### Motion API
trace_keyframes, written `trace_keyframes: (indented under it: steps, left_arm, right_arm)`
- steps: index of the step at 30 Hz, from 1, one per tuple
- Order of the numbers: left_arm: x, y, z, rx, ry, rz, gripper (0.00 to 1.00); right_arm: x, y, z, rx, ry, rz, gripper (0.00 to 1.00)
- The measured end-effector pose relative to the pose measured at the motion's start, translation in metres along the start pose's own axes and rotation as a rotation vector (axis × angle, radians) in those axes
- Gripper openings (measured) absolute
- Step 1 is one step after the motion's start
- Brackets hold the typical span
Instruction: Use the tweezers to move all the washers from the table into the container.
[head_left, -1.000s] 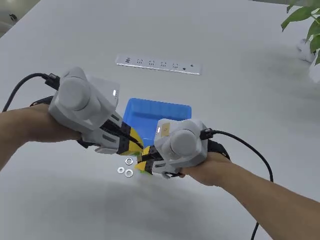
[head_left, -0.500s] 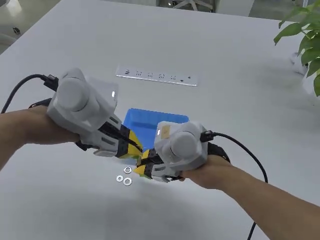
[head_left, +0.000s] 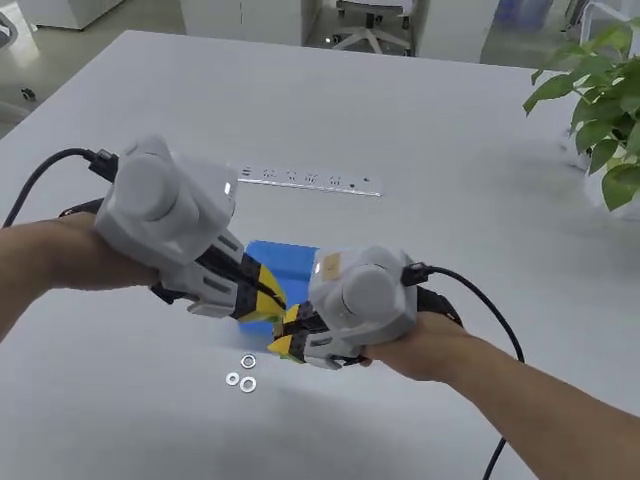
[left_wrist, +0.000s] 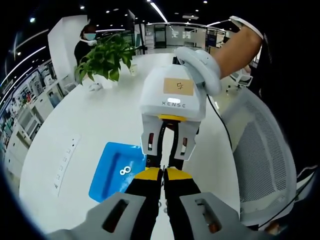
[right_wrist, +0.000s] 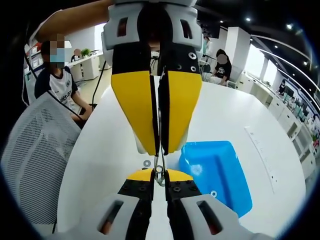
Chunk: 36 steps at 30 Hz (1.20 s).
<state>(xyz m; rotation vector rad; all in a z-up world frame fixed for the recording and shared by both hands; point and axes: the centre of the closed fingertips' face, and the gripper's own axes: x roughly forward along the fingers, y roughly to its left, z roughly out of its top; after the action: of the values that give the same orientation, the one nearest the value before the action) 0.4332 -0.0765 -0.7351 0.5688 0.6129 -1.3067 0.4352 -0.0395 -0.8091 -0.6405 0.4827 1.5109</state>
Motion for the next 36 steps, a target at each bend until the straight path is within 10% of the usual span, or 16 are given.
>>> trace_keyframes:
  steps: [23, 36]
  left_arm:
    - [0.003, 0.03, 0.037, 0.071, -0.036, 0.017, 0.05]
    - [0.014, 0.05, 0.04, 0.083, -0.035, 0.006, 0.05]
  right_arm:
    - [-0.033, -0.04, 0.001, 0.003, -0.003, -0.08, 0.1]
    - [-0.034, -0.062, -0.008, 0.014, 0.003, -0.101, 0.1]
